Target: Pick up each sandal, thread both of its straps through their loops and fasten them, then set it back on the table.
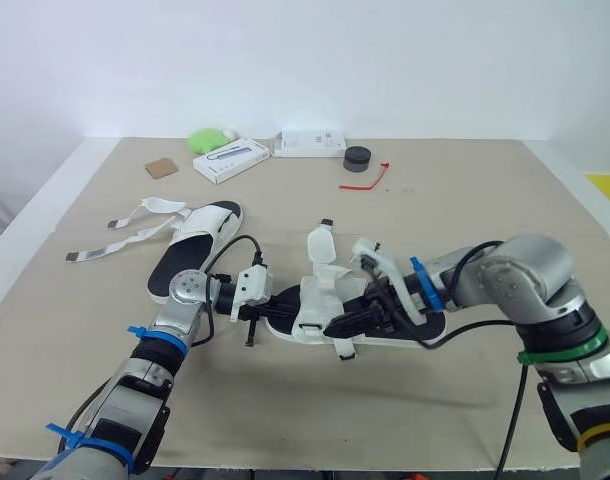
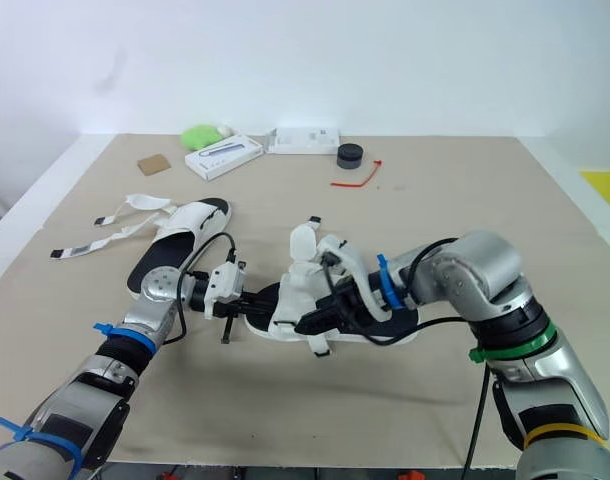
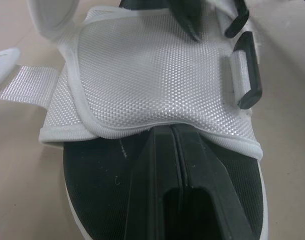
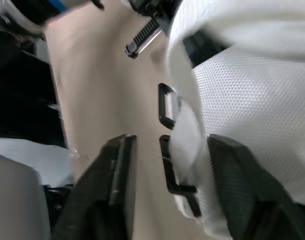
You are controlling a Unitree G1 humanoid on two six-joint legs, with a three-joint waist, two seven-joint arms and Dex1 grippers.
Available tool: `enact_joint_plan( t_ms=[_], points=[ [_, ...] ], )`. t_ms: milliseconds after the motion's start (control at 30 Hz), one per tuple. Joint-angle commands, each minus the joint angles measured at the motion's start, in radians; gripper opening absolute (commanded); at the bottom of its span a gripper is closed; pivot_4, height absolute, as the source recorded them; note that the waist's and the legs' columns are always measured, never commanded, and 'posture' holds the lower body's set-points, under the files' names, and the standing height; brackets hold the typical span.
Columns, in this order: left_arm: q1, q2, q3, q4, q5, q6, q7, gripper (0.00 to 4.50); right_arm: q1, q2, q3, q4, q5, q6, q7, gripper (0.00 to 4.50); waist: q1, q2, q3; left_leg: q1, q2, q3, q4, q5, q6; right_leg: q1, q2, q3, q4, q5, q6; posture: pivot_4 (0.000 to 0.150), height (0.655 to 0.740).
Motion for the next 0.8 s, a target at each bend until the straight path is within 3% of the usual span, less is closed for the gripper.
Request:
enact_joint_plan(
  t_ms=[33,133,333,500,667,800],
  points=[
    [0.077,0.02,-0.082,0.133,0.126,0.046,0.014,0.0,-0.058,-0.012,-0.138,0.054,0.061,0.053,0.05,2.23,0.0,0.001,0.001,0.0,0.0,0.0,0.0,0.0,0.0,0.0,0.0,0.0,0.0,0.0,0.0,0.15,0.74],
    [0.076,0.018,-0.082,0.134,0.126,0.044,0.013,0.0,-0.031,-0.084,-0.293,0.003,0.186,0.085,0.141,2.23,0.005,0.003,0.004,-0.001,-0.001,0.0,0.0,0.0,0.0,0.0,0.0,0.0,0.0,0.001,0.001,0.15,0.74],
    [0.071,0.015,-0.081,0.14,0.128,0.041,0.011,0.0,0.242,-0.235,-0.473,-0.315,0.327,0.025,0.214,2.23,0.013,0.001,0.003,-0.003,0.0,-0.001,0.0,-0.001,-0.001,0.001,0.001,-0.003,-0.006,0.001,0.001,0.15,0.74],
    [0.061,0.017,-0.081,0.154,0.13,0.035,0.01,0.0,0.515,-0.199,-0.457,-0.535,0.17,-0.172,0.066,2.23,0.012,0.0,0.004,-0.003,0.001,0.0,0.001,-0.001,-0.001,-0.001,0.001,-0.003,-0.006,0.002,0.002,0.15,0.74],
    [0.052,0.017,-0.083,0.163,0.131,0.03,0.006,0.0,0.642,-0.133,-0.331,-0.549,-0.024,-0.299,-0.1,2.23,0.009,-0.002,0.005,-0.004,0.0,0.001,0.002,-0.001,-0.002,-0.002,-0.001,-0.002,-0.007,0.002,0.002,0.15,0.74],
    [0.045,0.018,-0.084,0.169,0.132,0.027,0.001,0.0,0.664,-0.098,-0.299,-0.547,-0.065,-0.345,-0.142,2.23,0.009,-0.001,0.005,-0.004,0.001,0.001,0.002,-0.001,-0.001,-0.001,-0.001,-0.002,-0.007,0.002,0.002,0.15,0.74]
  ],
)
